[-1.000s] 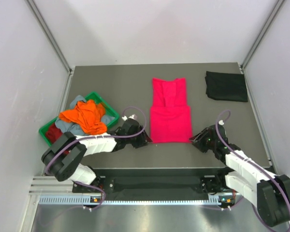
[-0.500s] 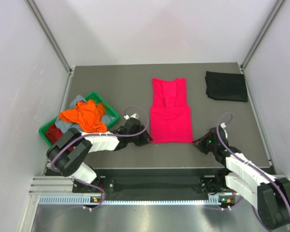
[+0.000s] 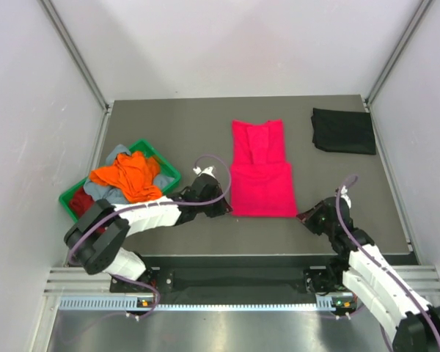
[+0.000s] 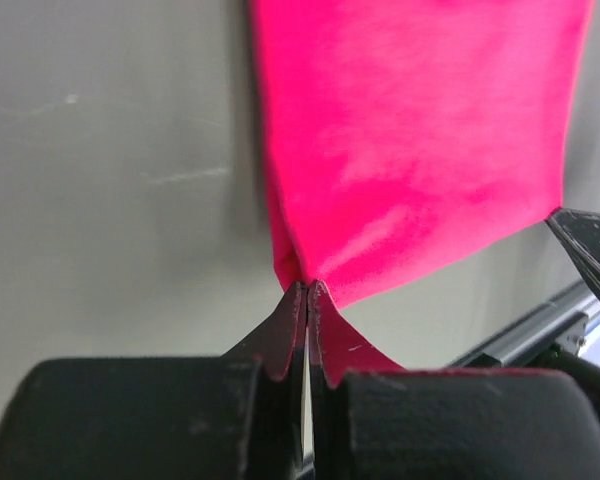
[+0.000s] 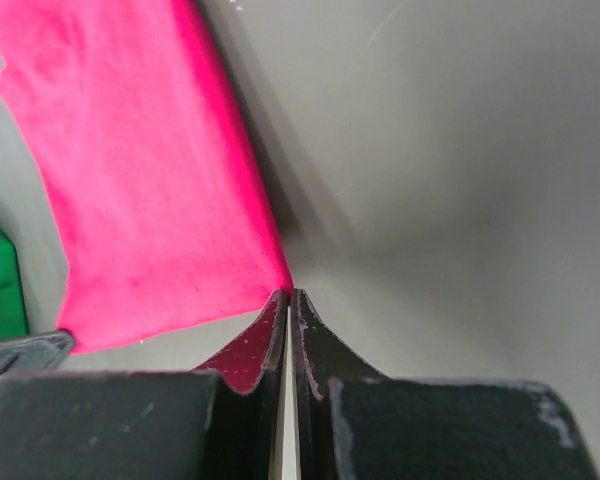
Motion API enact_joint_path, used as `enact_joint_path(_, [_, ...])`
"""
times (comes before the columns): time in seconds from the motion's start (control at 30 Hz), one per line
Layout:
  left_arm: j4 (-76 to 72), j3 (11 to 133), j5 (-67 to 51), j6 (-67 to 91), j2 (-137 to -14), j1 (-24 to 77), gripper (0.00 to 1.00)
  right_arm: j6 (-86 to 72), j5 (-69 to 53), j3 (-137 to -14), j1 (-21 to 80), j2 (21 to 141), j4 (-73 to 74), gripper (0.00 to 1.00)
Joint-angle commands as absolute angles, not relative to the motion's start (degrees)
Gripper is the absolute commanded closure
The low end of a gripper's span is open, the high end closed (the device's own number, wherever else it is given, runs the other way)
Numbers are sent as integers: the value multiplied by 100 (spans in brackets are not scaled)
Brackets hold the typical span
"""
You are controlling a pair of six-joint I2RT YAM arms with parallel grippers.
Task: Fold and stack the t-shirts
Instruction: Fold the tshirt
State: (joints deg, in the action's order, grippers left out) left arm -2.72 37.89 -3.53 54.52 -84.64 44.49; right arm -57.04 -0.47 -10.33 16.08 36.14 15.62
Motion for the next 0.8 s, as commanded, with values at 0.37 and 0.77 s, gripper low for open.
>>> enact_joint_path(0.37, [1002, 4131, 369, 5238, -7120, 5053, 100, -5203, 88, -2029, 1679, 1882, 3778, 100])
enact_joint_path(0.77, [1292, 4913, 931, 4949, -7004, 5370, 100, -5010, 123, -2830, 1679, 2037, 3868, 100])
